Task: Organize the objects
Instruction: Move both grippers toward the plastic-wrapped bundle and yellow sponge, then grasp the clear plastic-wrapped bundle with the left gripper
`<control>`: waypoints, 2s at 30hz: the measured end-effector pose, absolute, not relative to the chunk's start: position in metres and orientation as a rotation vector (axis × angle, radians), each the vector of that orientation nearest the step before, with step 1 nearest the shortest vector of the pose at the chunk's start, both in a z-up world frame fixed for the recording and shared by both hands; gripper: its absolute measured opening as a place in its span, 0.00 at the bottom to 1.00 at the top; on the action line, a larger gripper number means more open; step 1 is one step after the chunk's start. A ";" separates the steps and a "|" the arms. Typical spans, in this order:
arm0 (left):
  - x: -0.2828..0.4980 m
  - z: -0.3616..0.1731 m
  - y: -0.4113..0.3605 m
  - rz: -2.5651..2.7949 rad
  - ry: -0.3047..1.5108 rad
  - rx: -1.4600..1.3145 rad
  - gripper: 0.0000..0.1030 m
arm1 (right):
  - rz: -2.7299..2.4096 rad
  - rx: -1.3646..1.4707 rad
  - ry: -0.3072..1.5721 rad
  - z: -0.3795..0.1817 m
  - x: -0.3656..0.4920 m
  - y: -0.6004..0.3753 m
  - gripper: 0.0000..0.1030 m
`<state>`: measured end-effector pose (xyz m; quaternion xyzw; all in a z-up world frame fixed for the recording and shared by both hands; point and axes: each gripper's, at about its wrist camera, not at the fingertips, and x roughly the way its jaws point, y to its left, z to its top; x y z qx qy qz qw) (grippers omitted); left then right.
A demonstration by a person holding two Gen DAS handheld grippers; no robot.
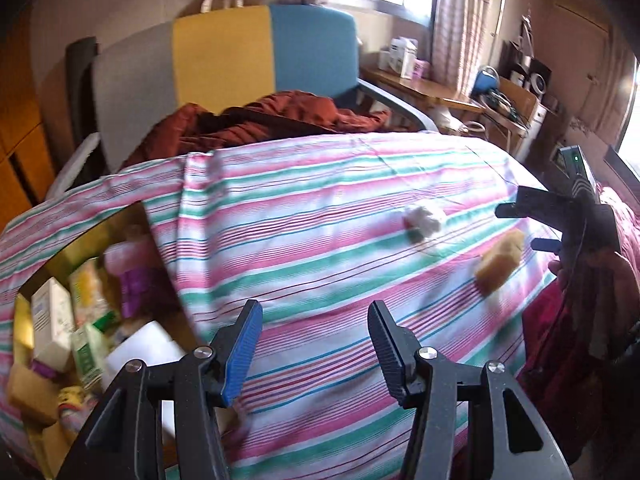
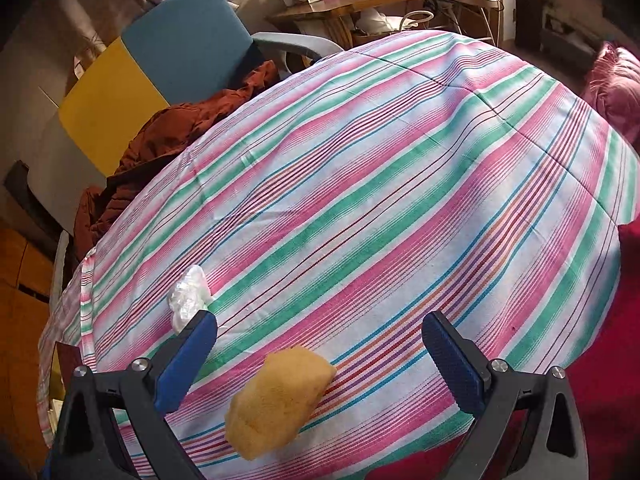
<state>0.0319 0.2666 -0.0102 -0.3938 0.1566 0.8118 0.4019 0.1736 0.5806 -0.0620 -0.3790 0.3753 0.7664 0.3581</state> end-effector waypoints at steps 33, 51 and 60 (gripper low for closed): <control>-0.011 -0.092 0.500 1.809 0.326 -1.283 0.68 | 1.988 -0.900 1.242 -0.074 0.182 0.594 1.00; -0.002 -0.104 0.461 1.876 0.524 -1.146 0.35 | 1.949 -1.027 1.229 -0.090 0.172 0.596 1.00; 0.019 -0.103 0.402 1.912 0.514 -1.124 0.36 | 1.985 -1.145 1.157 -0.093 0.157 0.584 0.98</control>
